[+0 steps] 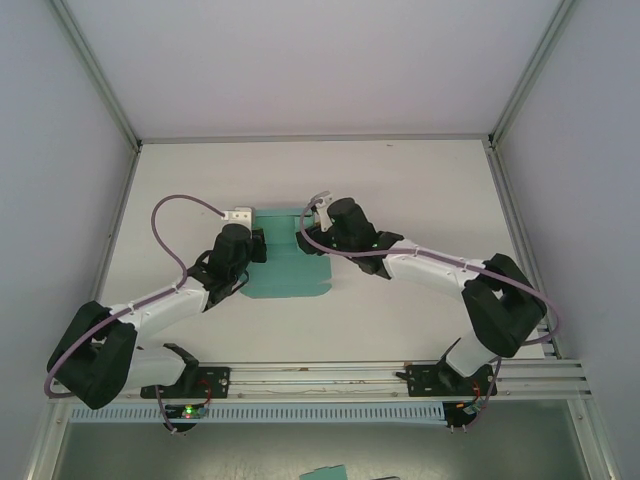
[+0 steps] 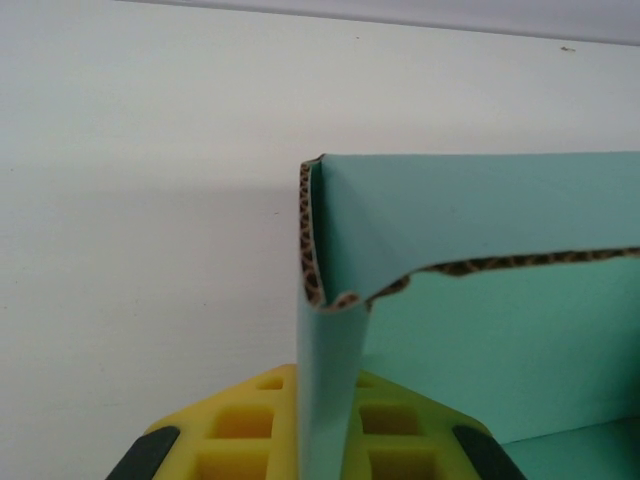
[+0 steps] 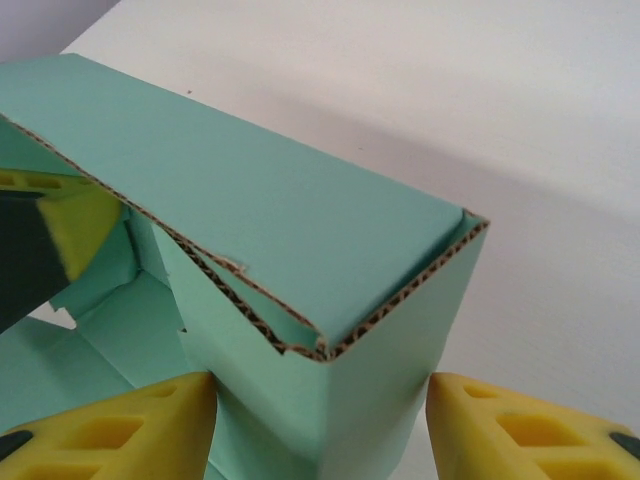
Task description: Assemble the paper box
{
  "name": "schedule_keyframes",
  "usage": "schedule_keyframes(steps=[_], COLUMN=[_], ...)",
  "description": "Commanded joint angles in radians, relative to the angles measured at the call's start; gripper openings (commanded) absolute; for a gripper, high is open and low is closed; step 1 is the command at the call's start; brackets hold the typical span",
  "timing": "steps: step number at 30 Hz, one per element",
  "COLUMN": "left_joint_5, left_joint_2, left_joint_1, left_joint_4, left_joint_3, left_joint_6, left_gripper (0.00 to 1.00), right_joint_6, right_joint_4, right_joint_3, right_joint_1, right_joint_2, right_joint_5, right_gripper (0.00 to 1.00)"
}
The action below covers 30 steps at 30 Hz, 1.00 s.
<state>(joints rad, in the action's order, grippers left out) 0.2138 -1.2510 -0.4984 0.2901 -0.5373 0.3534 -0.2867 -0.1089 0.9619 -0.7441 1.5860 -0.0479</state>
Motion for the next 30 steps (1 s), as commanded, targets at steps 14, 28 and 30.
schedule_keyframes(steps=[14, 28, 30], left_joint_5=[0.021, 0.164, 0.182], left_joint_2=[0.011, -0.015, -0.025], left_joint_1=[-0.082, -0.144, -0.144], left_joint_4=[-0.043, -0.162, -0.192], left_joint_3=[-0.078, -0.152, -0.160], left_joint_6=[0.003, 0.040, 0.042], left_gripper=[0.00, 0.00, 0.00], right_joint_6=[-0.149, -0.096, -0.075], right_joint_4=[0.237, 0.320, 0.290], right_joint_3=[0.090, 0.048, 0.017], right_joint_1=[0.009, 0.018, 0.033], right_joint_2=[0.138, 0.037, -0.004], right_joint_5=[0.357, 0.475, 0.405], right_gripper=[0.00, 0.11, 0.15])
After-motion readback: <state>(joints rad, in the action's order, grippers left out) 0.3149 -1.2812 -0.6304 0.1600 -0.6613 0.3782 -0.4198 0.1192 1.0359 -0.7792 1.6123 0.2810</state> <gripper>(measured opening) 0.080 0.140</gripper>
